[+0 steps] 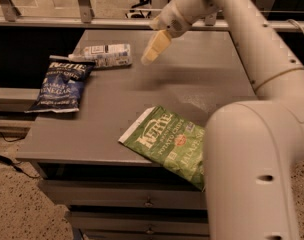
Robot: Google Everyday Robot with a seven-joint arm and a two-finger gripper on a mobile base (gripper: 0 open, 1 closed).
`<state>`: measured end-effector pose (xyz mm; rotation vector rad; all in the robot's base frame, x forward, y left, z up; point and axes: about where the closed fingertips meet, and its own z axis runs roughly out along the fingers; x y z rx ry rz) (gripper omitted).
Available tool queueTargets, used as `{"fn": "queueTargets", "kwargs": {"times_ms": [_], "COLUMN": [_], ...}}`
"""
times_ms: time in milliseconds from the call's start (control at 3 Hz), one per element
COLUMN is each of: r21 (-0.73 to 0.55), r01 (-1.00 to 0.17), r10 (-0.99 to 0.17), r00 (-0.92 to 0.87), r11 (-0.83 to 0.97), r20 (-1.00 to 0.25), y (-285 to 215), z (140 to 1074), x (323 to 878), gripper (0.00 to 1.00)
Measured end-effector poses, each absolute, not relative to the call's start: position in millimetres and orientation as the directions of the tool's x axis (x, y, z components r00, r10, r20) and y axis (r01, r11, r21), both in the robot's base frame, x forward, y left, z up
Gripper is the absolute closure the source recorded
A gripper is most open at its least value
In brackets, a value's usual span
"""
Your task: Move blue plastic bottle near blue chip bag
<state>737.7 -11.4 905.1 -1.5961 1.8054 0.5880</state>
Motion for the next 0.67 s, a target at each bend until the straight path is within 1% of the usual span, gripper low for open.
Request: {"fn": "queueTargets", "kwargs": {"times_ms": [333,667], "r21": [-0.085,-0.078], "r01": [-0.969,-0.959], "r10": [-0.549,-0.525], "r00": [-0.059,-0.080], "r11": [0.233,0.271], "r20": [-0.834,-0.847], "y": [-71.6,-100.8], "z": [926.7,929.1], "x": [725.2,718.8], "gripper": [0.00,0.00]}}
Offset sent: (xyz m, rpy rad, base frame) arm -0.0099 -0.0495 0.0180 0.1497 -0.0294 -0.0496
